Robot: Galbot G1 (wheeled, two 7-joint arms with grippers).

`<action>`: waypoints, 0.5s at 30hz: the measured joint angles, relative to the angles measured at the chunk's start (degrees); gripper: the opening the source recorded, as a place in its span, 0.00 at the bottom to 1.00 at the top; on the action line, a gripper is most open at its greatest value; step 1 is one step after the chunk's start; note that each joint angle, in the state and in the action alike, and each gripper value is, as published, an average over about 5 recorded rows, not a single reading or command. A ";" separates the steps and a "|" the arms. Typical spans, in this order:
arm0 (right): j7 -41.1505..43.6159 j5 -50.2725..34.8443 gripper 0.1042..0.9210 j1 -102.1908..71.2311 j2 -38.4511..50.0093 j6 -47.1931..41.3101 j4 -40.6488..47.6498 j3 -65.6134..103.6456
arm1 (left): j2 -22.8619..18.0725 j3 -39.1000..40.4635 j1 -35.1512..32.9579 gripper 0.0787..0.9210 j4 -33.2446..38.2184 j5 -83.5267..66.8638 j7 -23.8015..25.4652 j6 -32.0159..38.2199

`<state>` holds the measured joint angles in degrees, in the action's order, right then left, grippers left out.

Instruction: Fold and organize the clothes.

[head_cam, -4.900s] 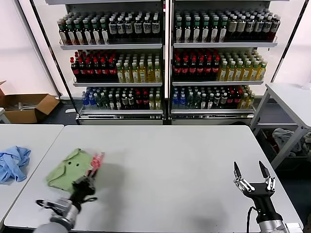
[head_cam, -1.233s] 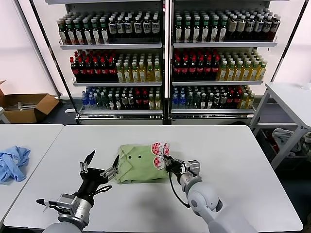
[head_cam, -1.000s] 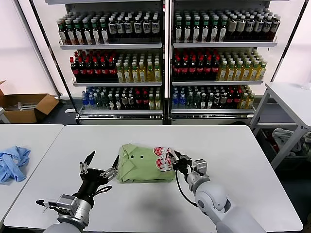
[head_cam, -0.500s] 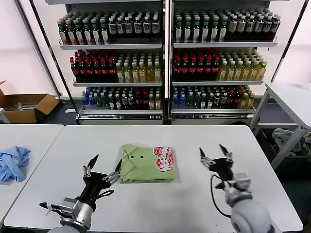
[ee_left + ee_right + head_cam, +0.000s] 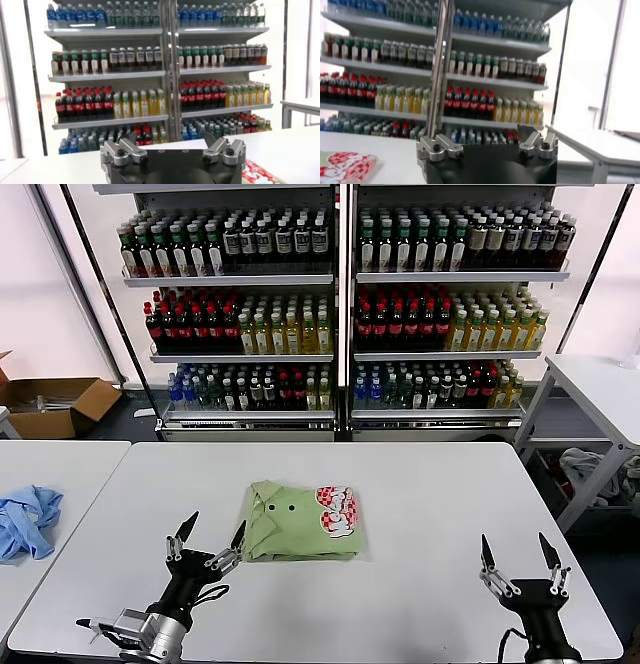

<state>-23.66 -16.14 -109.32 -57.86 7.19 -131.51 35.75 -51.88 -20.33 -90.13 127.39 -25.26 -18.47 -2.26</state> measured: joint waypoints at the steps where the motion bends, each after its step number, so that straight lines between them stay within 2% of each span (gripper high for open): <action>1: -0.14 0.59 0.88 -1.07 -0.11 1.61 0.17 0.21 | 0.00 -0.13 -0.27 0.88 -0.35 0.16 0.02 0.76; 8: -0.24 2.82 0.88 -6.11 -0.38 9.22 0.91 1.34 | 0.28 -1.50 -2.59 0.88 -2.61 0.72 -0.25 5.57; 15: 0.40 3.22 0.88 -8.28 -0.55 12.92 1.26 1.64 | 0.69 -3.56 -5.14 0.88 -3.62 0.68 -0.17 8.22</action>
<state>-23.26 -12.92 -117.59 -58.40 20.11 -130.26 37.39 -51.19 -23.89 -95.27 123.77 -24.58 -18.64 5.96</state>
